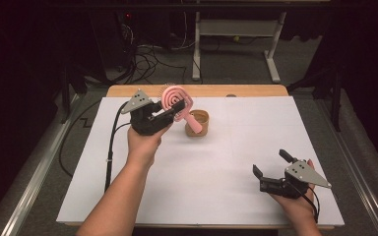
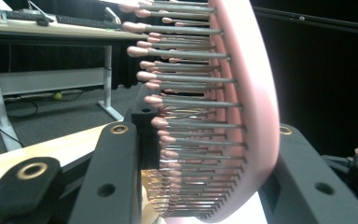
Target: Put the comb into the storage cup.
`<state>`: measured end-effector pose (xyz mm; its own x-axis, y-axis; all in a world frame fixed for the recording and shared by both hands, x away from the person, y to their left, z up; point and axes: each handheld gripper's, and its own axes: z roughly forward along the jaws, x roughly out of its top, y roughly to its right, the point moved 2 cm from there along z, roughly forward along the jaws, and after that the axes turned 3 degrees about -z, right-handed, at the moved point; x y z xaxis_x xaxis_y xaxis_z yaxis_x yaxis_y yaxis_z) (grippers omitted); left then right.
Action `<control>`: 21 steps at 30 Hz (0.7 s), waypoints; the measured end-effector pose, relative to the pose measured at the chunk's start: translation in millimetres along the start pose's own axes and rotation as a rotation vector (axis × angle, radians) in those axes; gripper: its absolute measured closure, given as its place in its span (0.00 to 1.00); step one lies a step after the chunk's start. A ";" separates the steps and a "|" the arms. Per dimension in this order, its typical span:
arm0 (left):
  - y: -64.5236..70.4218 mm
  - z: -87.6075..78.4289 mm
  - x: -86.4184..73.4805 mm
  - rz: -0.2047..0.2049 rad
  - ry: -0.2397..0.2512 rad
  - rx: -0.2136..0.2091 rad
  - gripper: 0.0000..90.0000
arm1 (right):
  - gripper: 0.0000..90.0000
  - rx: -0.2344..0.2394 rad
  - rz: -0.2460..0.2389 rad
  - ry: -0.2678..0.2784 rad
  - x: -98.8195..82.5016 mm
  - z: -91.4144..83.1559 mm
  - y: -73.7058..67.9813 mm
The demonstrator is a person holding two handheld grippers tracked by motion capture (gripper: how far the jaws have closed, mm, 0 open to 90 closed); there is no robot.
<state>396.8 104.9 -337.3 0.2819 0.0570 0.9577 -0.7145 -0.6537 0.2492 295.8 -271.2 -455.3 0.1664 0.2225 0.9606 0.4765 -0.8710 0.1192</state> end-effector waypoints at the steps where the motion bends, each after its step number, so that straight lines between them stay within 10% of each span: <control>1: -0.2 0.9 1.5 -0.002 0.003 -0.001 0.70 | 0.00 0.000 0.000 -0.001 0.0 0.0 -0.1; 21: -3.2 25.3 30.0 0.014 0.023 0.023 0.70 | 0.00 0.001 0.002 0.012 1.5 -2.5 -0.5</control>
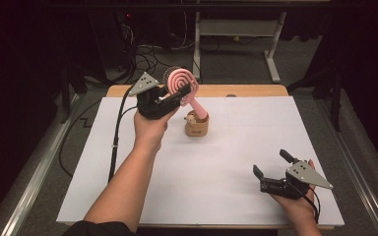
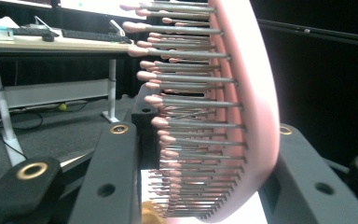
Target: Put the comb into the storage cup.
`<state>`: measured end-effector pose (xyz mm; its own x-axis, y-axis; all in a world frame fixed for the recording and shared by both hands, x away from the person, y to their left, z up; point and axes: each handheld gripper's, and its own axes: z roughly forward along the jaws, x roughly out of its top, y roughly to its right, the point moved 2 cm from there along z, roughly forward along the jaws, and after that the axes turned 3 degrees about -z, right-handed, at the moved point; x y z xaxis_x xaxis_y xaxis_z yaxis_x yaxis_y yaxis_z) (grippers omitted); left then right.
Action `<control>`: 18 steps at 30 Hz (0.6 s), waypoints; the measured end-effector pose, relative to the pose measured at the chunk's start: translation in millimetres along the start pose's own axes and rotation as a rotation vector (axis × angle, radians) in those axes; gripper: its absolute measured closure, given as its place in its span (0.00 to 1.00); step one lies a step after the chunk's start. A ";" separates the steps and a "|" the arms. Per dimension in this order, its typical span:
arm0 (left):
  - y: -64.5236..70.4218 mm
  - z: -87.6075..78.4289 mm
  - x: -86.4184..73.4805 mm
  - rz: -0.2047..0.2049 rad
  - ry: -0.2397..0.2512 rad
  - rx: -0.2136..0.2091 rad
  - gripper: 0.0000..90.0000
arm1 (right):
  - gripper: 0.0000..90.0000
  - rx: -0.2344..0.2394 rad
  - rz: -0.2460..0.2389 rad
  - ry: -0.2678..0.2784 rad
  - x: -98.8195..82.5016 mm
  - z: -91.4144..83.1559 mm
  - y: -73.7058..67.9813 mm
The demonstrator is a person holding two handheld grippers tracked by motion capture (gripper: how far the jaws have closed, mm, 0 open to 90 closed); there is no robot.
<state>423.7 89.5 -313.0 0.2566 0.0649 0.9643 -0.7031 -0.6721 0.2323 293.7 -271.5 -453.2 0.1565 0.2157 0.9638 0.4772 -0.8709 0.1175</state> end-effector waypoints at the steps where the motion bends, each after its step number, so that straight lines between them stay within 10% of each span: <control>1: -1.1 1.2 0.6 0.001 0.000 0.003 0.70 | 0.00 0.001 0.000 0.002 0.0 0.2 -0.1; 18: -17.3 18.5 -3.0 -0.037 -0.006 0.033 0.70 | 0.00 -0.001 0.012 0.003 -0.6 -0.4 1.0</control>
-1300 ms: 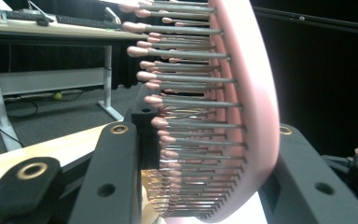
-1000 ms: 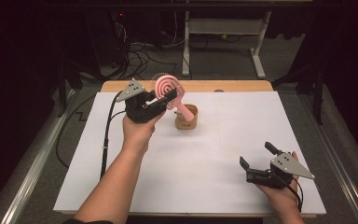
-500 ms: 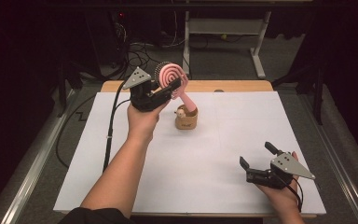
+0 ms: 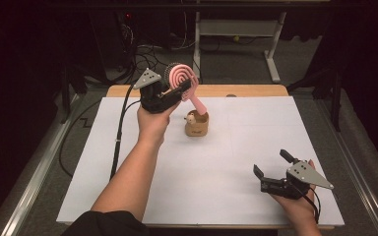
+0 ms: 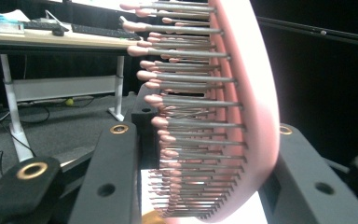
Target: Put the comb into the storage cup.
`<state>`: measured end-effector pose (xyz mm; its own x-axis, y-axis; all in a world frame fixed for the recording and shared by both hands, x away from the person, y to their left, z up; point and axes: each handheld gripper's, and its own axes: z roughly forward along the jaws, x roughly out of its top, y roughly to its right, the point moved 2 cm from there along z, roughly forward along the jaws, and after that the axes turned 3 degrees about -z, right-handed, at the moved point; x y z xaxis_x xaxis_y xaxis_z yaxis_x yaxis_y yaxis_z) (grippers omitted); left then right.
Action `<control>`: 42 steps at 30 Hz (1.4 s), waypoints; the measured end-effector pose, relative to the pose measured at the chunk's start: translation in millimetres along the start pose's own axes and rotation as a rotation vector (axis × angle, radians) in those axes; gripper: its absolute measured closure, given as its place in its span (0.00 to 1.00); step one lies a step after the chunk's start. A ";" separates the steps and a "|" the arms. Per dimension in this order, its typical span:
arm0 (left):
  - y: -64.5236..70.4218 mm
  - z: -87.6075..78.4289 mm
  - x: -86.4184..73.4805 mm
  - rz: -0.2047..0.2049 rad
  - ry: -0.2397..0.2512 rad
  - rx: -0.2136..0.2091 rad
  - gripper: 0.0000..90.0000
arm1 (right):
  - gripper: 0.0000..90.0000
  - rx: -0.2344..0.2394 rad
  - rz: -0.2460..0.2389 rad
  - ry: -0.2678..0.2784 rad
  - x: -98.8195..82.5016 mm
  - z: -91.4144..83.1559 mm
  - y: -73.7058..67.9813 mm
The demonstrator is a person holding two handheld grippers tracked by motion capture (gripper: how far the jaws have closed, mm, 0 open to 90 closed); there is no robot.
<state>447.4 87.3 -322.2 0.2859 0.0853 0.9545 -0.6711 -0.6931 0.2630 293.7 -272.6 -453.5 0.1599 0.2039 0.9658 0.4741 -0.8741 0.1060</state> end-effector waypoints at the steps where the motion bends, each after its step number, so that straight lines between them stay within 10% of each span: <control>1: -1.1 1.1 -0.6 -0.004 -0.004 0.000 0.70 | 0.00 0.000 0.002 0.000 -0.2 0.2 0.2; 42: -24.4 28.6 -37.1 -0.063 -0.081 0.037 0.70 | 0.00 0.001 0.010 0.001 -1.3 -1.6 1.8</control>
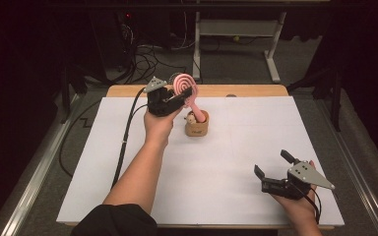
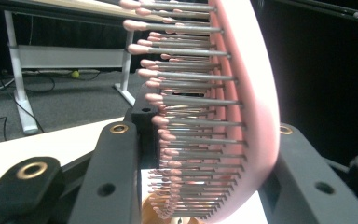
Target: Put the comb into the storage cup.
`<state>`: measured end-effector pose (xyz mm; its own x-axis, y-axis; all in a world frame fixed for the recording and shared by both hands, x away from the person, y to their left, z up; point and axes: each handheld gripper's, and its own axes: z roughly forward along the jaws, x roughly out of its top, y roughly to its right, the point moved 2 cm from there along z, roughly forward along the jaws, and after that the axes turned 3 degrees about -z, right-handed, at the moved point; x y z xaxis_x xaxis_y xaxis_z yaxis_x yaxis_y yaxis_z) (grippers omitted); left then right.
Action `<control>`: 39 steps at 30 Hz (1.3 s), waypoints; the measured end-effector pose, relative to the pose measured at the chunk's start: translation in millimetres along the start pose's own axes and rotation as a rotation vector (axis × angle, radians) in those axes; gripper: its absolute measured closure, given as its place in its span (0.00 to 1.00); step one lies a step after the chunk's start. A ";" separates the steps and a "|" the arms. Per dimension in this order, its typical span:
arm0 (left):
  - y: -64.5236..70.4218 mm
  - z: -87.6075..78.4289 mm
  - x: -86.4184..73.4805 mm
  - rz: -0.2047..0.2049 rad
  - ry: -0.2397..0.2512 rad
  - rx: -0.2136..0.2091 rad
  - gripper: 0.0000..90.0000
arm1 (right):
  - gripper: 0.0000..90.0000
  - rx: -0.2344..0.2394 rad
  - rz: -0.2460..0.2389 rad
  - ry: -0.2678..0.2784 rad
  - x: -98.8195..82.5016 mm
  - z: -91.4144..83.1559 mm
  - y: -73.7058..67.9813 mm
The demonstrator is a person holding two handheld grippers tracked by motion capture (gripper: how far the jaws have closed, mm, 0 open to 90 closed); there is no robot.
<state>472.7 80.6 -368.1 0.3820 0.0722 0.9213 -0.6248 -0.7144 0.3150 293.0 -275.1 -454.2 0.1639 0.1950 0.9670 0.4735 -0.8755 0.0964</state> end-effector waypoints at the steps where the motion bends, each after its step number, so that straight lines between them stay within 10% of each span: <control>1: 0.0 0.0 0.0 0.000 0.000 0.000 0.70 | 0.00 -0.001 0.000 0.000 0.0 -0.1 0.0; 39: -9.5 9.0 -18.4 -0.037 -0.029 -0.005 0.70 | 0.00 0.006 -0.001 -0.003 -1.2 0.5 -0.3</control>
<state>477.7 79.8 -390.1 0.4244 0.0777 0.9021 -0.6133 -0.7082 0.3496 293.1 -274.9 -455.5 0.1659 0.1967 0.9663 0.4786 -0.8728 0.0955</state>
